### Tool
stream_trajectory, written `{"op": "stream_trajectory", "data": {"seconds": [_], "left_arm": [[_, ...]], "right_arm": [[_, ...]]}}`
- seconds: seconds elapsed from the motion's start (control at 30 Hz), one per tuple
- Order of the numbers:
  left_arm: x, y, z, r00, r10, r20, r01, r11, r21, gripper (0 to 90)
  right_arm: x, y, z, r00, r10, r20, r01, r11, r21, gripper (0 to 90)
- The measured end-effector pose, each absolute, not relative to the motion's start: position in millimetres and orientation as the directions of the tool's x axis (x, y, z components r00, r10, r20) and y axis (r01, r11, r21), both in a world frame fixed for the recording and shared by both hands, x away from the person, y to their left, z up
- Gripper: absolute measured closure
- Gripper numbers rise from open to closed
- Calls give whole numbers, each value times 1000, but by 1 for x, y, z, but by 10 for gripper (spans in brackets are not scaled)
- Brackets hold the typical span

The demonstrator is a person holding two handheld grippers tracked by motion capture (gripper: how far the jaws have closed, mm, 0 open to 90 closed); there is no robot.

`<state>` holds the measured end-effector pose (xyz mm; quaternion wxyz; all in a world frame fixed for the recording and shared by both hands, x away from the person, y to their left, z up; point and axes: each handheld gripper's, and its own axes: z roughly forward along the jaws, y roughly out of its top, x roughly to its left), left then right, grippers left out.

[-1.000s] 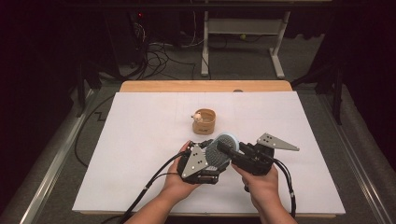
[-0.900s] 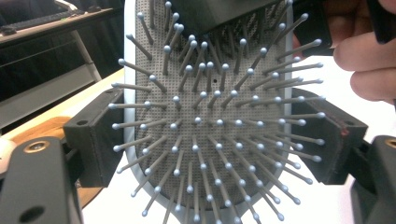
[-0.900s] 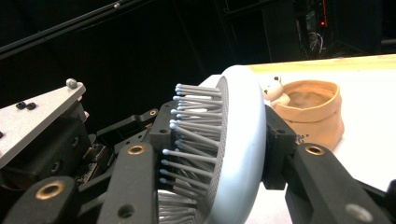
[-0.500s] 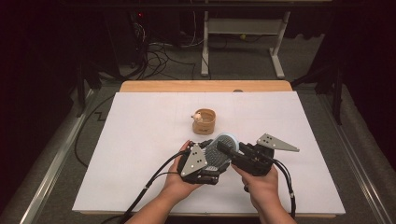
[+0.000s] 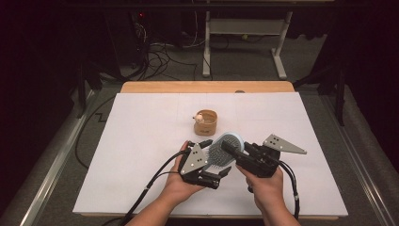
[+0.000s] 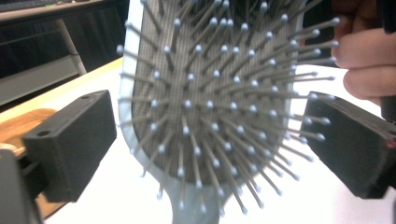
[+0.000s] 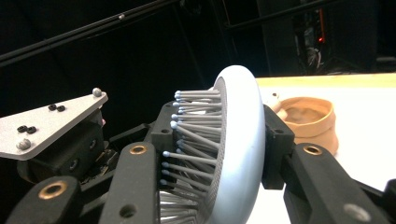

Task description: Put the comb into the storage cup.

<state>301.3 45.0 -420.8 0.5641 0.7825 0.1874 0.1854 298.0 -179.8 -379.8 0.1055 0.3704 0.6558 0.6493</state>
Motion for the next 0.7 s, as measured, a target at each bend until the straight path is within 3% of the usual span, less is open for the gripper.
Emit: {"op": "stream_trajectory", "data": {"seconds": [0.7], "left_arm": [[307, 80, -422, 857, 514, 16, 131, -248, 960, 0]], "right_arm": [[298, -195, -374, -684, 677, 273, 281, -101, 954, 603]]}}
